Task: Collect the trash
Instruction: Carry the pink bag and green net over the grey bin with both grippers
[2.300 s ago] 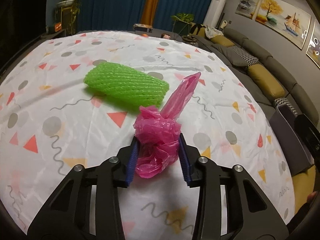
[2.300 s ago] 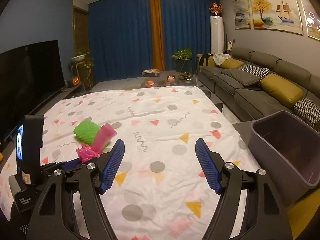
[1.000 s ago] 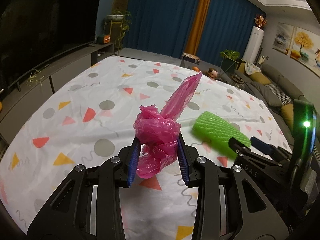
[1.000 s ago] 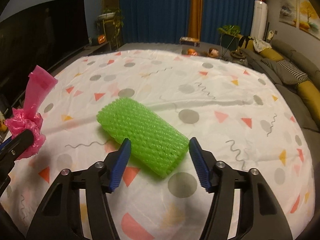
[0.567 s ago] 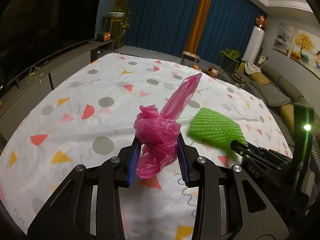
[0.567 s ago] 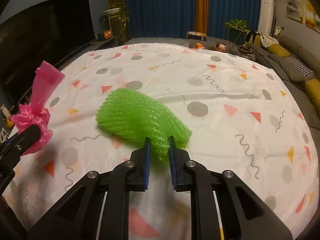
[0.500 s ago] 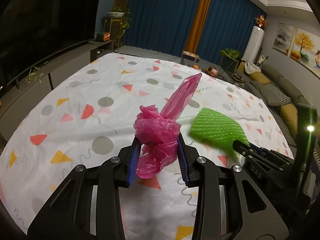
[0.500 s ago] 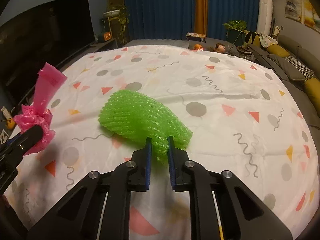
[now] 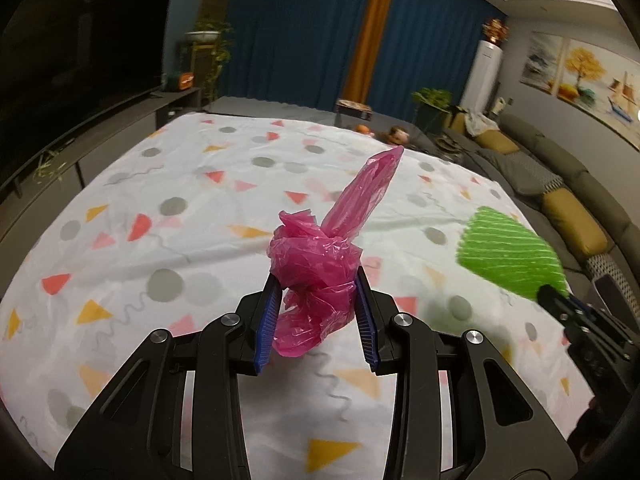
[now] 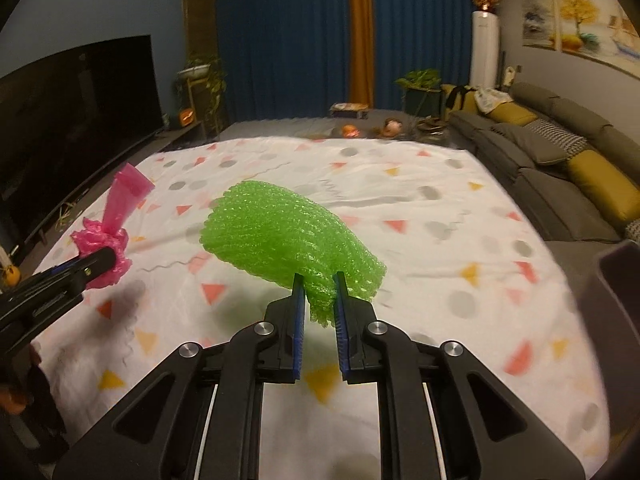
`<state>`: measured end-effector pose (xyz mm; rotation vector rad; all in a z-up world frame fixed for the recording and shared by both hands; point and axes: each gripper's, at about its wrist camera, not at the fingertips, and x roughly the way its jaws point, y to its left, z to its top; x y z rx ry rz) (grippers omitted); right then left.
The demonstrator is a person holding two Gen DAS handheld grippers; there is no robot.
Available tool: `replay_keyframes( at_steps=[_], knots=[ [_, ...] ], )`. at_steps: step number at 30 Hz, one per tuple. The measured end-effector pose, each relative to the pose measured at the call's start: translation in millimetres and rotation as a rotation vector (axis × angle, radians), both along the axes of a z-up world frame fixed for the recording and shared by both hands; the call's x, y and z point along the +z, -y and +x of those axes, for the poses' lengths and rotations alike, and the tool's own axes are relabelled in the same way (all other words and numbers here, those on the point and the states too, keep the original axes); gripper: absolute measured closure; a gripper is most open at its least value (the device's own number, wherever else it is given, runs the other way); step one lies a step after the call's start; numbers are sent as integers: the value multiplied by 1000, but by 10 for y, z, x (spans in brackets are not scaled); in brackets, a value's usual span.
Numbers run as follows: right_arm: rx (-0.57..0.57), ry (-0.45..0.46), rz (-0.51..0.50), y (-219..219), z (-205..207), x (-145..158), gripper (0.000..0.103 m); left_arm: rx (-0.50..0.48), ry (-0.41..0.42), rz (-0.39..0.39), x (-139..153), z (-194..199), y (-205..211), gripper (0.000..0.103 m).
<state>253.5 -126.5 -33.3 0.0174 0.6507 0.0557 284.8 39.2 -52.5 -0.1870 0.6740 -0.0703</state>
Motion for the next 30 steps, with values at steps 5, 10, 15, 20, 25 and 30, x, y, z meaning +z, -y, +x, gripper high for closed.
replay_keyframes(
  at_steps=[5,10,15,20,25,30],
  knots=[
    [-65,40,-9,354,-345,103,88,-79,8,-7,71,-85,311,69],
    [-132,79,-14,694,-657,221,88,-181,29,-9,197,-269,753,69],
    [-207,109,-7,1033,-907,300,88,-278,41,-5,302,-394,1218,69],
    [-266,128,-3,1345,-1101,325,88,-370,62,0,431,-536,1732,69],
    [-348,143,-9,1718,-1281,339,88,-465,85,8,536,-641,2312,69],
    [-466,165,-40,2159,-1500,342,88,-553,101,10,596,-712,2855,69]
  ],
)
